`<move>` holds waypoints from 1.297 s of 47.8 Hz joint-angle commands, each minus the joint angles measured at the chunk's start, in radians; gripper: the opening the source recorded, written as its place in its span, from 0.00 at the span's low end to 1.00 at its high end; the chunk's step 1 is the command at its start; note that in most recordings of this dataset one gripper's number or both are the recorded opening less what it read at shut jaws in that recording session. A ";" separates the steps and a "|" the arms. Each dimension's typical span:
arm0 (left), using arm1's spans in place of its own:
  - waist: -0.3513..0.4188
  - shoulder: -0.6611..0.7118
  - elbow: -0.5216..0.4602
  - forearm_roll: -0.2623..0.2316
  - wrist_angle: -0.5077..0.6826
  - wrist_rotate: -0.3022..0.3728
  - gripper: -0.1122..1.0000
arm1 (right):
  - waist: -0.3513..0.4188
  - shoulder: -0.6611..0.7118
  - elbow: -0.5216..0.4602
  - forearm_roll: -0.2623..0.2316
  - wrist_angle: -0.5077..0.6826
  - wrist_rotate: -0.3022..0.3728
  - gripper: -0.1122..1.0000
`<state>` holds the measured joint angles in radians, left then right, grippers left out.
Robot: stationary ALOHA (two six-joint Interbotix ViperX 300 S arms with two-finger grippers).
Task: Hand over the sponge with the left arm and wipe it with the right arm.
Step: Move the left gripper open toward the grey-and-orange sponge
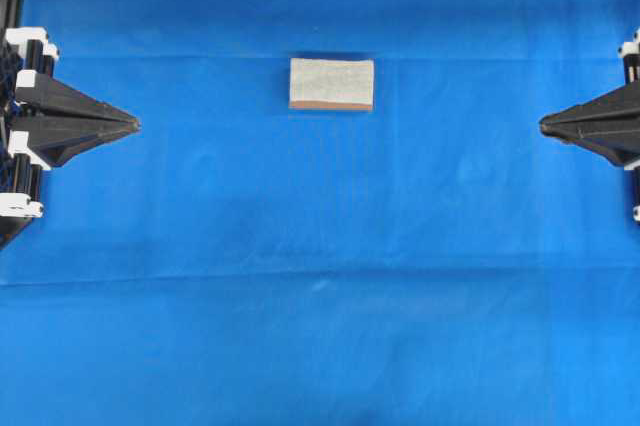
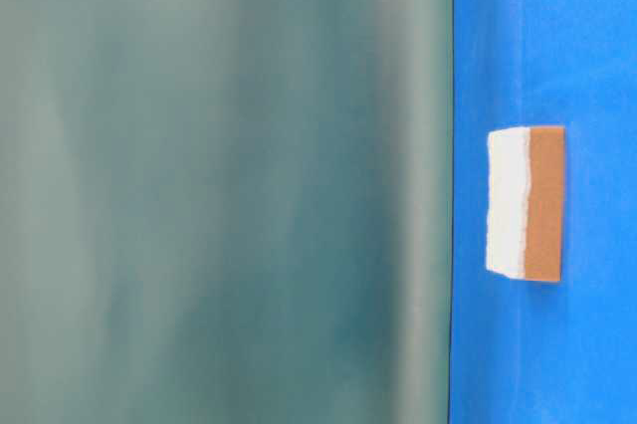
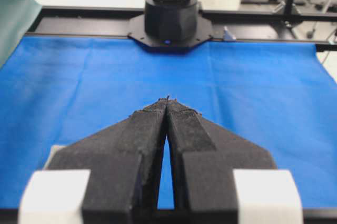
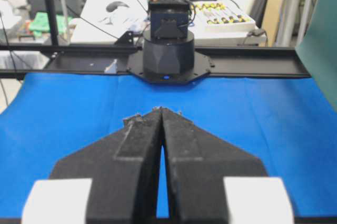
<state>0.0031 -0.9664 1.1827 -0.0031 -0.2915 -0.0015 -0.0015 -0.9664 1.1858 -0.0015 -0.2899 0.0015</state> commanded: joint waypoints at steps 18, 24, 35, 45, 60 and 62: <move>0.064 0.089 -0.038 -0.026 -0.095 0.063 0.10 | -0.006 0.006 -0.035 -0.002 -0.002 -0.006 0.10; 0.109 0.176 -0.058 -0.026 -0.138 0.067 0.10 | -0.006 0.009 -0.035 -0.002 0.000 -0.006 0.10; 0.170 0.364 -0.115 -0.026 -0.178 0.069 0.30 | -0.006 0.009 -0.037 0.000 -0.002 -0.003 0.10; 0.222 0.526 -0.210 -0.026 -0.149 0.097 0.83 | -0.008 0.011 -0.037 0.000 0.002 -0.003 0.10; 0.259 0.787 -0.388 -0.026 -0.015 0.173 0.95 | -0.008 0.023 -0.032 0.005 0.014 0.005 0.10; 0.259 0.819 -0.407 -0.026 -0.006 0.192 0.94 | -0.008 0.026 -0.032 0.005 0.014 0.005 0.10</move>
<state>0.2592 -0.1856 0.8253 -0.0276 -0.3068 0.1749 -0.0077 -0.9511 1.1766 0.0015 -0.2730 0.0046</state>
